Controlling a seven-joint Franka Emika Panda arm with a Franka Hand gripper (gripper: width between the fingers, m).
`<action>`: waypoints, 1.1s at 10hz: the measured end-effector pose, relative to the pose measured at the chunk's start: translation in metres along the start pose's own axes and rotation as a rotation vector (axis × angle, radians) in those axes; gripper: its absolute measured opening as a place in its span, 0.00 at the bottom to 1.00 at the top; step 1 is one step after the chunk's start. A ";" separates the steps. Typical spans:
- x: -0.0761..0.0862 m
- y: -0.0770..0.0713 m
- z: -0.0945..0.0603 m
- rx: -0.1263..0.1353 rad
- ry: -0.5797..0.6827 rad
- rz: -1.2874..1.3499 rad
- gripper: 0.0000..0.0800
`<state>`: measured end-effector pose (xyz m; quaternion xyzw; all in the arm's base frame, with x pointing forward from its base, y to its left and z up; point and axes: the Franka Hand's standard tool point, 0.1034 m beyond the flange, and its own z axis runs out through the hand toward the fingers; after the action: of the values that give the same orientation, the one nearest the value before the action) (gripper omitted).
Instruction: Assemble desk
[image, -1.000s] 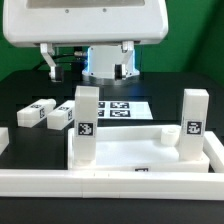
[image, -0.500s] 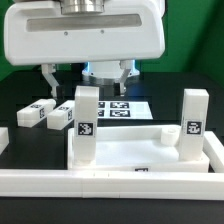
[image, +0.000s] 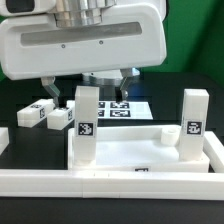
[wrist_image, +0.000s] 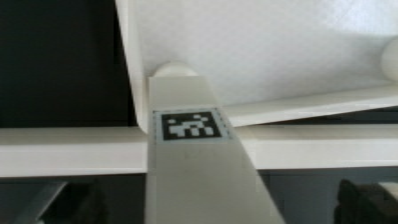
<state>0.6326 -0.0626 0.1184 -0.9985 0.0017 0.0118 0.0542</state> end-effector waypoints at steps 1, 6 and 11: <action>0.000 0.000 0.000 0.000 0.000 0.000 0.81; 0.008 0.013 -0.004 -0.090 0.017 -0.087 0.81; 0.011 0.013 -0.004 -0.084 0.017 -0.077 0.67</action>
Offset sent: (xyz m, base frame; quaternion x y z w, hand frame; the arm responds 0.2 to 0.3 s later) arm 0.0064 -0.0390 0.0017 -0.1250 -0.0469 -0.0467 0.9899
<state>0.6435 -0.0762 0.1208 -0.9992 -0.0367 0.0012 0.0124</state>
